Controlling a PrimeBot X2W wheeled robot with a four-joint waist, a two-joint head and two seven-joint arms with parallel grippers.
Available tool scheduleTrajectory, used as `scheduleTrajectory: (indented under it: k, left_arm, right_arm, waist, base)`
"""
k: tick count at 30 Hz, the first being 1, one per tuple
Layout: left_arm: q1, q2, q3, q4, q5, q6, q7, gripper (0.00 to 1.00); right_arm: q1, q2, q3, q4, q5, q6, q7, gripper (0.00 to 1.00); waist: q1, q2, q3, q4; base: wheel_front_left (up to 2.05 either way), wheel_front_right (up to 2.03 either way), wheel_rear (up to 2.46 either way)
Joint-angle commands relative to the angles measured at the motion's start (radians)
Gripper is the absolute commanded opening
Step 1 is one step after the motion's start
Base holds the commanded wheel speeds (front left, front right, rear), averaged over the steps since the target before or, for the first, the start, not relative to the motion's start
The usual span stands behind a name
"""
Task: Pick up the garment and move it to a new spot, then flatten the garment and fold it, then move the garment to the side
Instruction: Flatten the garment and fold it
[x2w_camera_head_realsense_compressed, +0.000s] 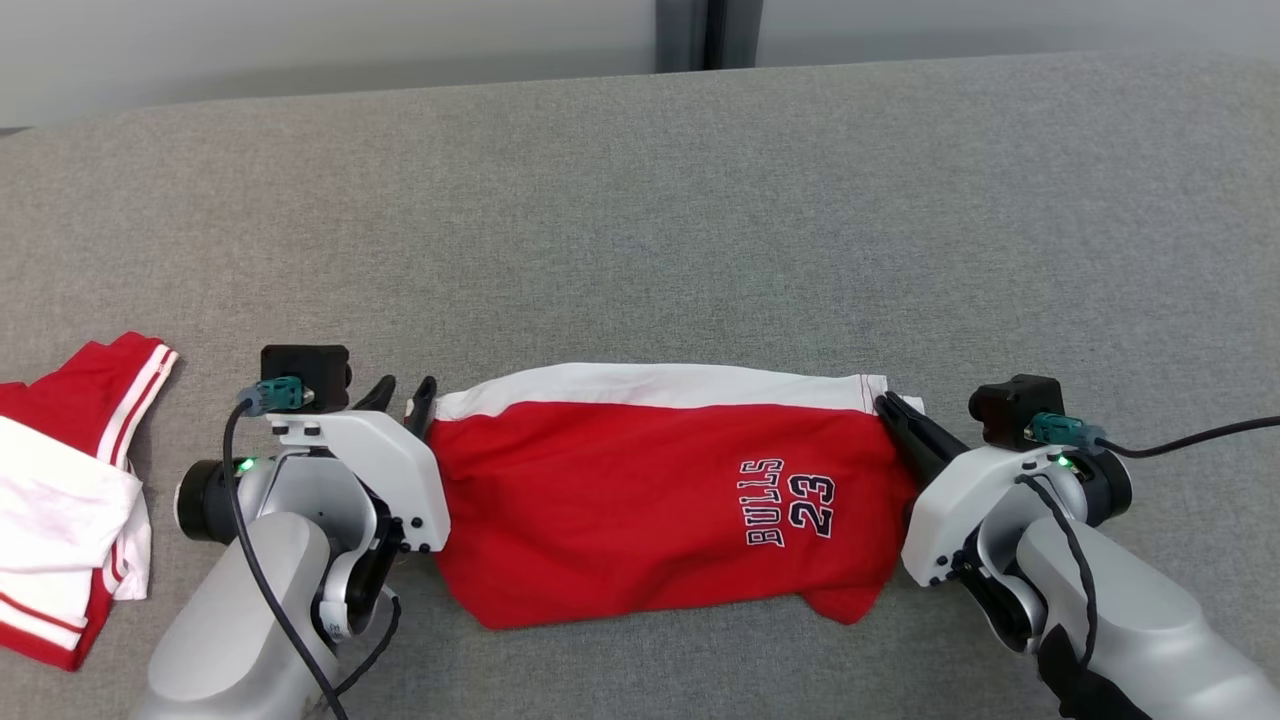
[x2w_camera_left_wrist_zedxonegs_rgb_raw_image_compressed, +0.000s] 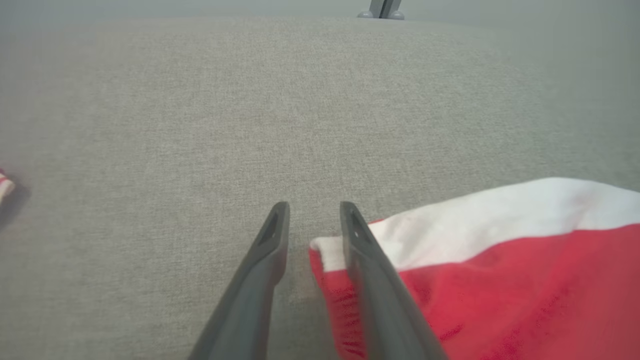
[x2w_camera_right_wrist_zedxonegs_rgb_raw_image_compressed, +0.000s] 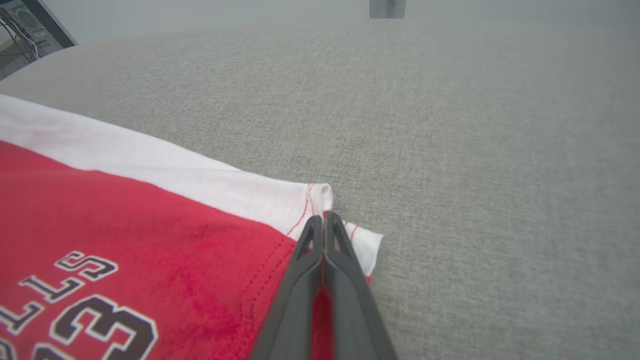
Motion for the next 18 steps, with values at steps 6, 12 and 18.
scheduleTrajectory:
  k: [6,12,18]
  left_arm:
    - [0.070,0.037,-0.002,-0.173,-0.046,0.022,0.120,0.81]
    - [0.110,0.064,-0.007,-0.237,-0.040,0.054,0.166,1.00]
    - [0.118,0.073,-0.010,-0.238,-0.045,0.076,0.197,1.00]
  right_arm:
    - [-0.014,-0.005,0.000,0.007,-0.005,0.002,-0.008,0.00]
    - [-0.007,0.003,0.006,0.003,-0.011,0.002,-0.008,0.00]
    - [-0.011,0.006,0.022,-0.004,-0.006,0.002,-0.008,0.00]
  waist:
    - [0.0000,-0.0001,-0.009,-0.013]
    - [0.0000,-0.0001,-0.015,-0.017]
    - [0.0000,-0.0001,-0.014,-0.024]
  base:
    - [0.00,0.00,0.00]
    - [0.00,0.00,0.00]
    - [0.00,0.00,0.00]
